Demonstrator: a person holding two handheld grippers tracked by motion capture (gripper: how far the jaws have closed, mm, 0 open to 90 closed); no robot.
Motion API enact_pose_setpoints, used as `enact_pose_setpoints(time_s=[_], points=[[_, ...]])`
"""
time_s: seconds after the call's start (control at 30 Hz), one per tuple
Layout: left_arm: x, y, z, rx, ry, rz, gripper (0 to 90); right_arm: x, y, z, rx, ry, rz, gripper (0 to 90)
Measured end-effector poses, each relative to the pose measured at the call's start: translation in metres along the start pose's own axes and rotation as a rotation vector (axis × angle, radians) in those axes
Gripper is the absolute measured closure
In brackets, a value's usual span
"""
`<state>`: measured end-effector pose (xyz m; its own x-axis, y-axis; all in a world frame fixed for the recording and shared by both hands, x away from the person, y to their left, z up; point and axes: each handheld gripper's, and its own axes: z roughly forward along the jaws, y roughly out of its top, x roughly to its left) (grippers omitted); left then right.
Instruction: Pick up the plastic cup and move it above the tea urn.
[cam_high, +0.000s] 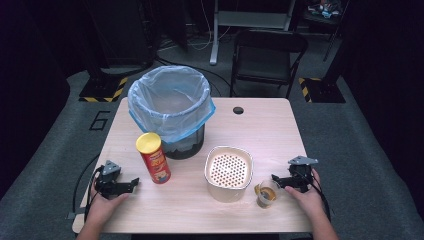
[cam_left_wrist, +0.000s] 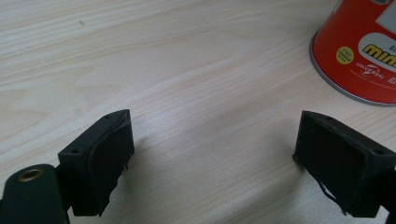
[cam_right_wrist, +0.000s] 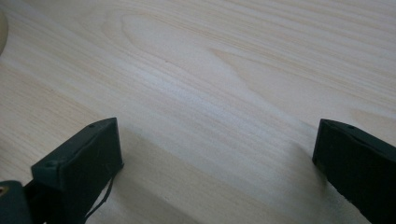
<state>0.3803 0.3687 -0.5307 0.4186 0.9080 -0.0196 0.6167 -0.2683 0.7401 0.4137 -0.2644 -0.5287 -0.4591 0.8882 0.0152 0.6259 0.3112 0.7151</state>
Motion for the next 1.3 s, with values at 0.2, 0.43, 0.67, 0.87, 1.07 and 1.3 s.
enact_pose_setpoints(time_s=[0.2,0.43,0.67,0.87,1.07,1.3], points=[[-0.001,0.000,0.001,-0.009,0.009,0.002,11.6,0.000,0.000,0.000,0.000,0.006,-0.012,0.0],[-0.001,0.000,0.001,-0.010,0.007,-0.001,11.8,0.000,-0.001,-0.001,0.000,0.005,-0.013,0.0],[-0.001,0.000,0.001,-0.007,0.008,-0.003,11.9,0.001,-0.002,-0.002,-0.004,0.008,-0.013,2.4],[-0.001,0.000,0.001,-0.007,0.009,-0.003,11.9,-0.001,-0.003,-0.006,-0.040,0.016,-0.020,18.5],[-0.001,0.000,0.000,0.003,0.005,-0.002,11.9,0.001,-0.002,-0.015,-0.012,0.033,0.026,36.5],[-0.001,0.000,0.001,-0.009,0.012,0.000,11.9,0.011,0.014,-0.038,-0.071,0.069,0.014,38.7]])
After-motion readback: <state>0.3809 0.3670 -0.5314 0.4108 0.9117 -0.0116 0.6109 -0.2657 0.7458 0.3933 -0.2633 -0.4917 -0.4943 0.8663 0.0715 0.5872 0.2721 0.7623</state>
